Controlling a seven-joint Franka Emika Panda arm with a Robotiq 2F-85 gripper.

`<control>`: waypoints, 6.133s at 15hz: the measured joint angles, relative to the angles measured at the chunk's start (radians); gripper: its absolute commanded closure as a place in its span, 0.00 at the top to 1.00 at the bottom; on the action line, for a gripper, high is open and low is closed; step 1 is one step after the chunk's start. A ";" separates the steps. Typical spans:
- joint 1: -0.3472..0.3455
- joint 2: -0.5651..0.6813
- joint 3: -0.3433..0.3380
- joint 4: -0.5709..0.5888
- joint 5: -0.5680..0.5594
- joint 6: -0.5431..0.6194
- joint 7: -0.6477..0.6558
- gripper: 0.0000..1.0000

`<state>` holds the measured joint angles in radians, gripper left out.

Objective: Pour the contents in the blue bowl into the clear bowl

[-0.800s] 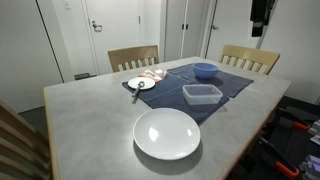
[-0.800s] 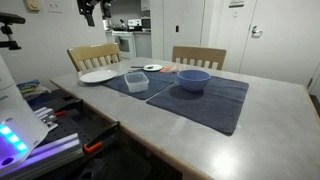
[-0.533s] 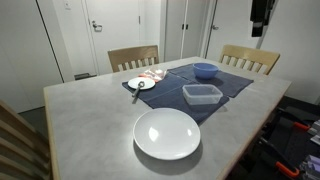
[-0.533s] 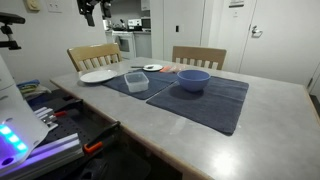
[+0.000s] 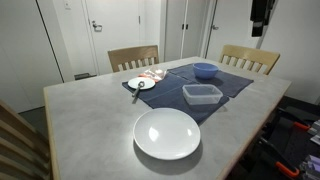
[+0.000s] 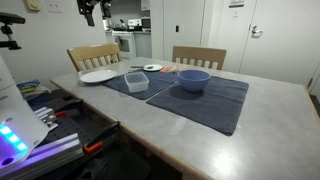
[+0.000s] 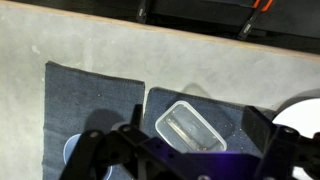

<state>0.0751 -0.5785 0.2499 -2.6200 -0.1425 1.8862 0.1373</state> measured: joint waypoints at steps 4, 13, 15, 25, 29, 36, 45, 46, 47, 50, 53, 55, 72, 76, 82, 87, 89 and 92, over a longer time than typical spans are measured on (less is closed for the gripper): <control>0.004 0.000 -0.022 0.000 -0.005 0.001 -0.004 1.00; -0.010 0.016 -0.222 0.007 -0.085 0.150 -0.233 1.00; -0.025 0.041 -0.278 0.024 -0.087 0.177 -0.299 1.00; -0.099 0.299 -0.468 0.165 -0.017 0.433 -0.477 1.00; -0.116 0.389 -0.492 0.187 0.113 0.565 -0.484 1.00; -0.126 0.408 -0.476 0.187 0.130 0.589 -0.416 1.00; -0.207 0.410 -0.451 0.168 -0.009 0.585 -0.147 1.00; -0.218 0.415 -0.452 0.170 -0.010 0.580 -0.146 1.00; -0.228 0.426 -0.456 0.176 -0.009 0.573 -0.147 1.00; -0.250 0.504 -0.479 0.214 0.006 0.566 -0.174 1.00; -0.267 0.605 -0.496 0.280 0.056 0.565 -0.244 1.00; -0.277 0.669 -0.498 0.330 0.086 0.565 -0.275 1.00; -0.421 1.023 -0.400 0.640 0.357 0.520 -0.506 1.00; -0.433 1.079 -0.370 0.702 0.357 0.508 -0.511 1.00; -0.474 1.169 -0.343 0.764 0.362 0.458 -0.514 0.75; -0.481 1.204 -0.338 0.783 0.362 0.432 -0.514 0.45; -0.481 1.204 -0.338 0.784 0.362 0.419 -0.514 0.31; -0.480 1.204 -0.334 0.785 0.362 0.404 -0.514 0.10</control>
<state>-0.4051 0.6252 -0.0840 -1.8354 0.2194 2.2902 -0.3770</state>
